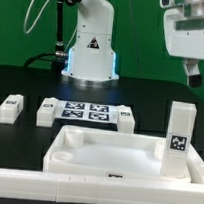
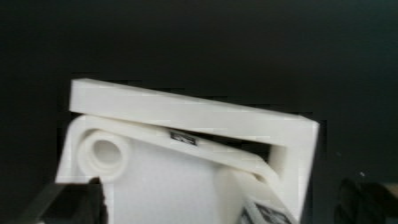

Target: Assemble desk

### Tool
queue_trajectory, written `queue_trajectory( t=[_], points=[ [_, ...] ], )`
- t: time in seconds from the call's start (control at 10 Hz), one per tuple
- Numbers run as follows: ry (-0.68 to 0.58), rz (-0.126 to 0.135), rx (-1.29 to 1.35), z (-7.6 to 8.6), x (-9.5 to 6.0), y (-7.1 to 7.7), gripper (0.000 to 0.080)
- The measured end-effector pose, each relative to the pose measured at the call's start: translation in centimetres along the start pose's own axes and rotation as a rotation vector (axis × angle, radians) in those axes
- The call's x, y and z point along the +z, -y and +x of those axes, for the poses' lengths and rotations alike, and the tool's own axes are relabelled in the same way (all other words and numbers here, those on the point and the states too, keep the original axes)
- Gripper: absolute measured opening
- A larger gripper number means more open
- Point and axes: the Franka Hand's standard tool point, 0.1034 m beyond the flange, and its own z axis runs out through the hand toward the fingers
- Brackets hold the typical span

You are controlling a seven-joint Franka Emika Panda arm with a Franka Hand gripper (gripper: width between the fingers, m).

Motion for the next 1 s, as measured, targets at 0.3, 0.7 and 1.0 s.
queue_trajectory(
  t=[0.3, 0.7, 1.0],
  points=[
    [-0.001, 0.001, -0.238, 0.3, 0.0, 0.1, 0.0649],
    [-0.046, -0.038, -0.722, 3.2, 3.4, -6.4, 0.0649],
    [-0.075, -0.086, -1.006, 5.6, 4.6, -11.3, 0.0649]
  ],
)
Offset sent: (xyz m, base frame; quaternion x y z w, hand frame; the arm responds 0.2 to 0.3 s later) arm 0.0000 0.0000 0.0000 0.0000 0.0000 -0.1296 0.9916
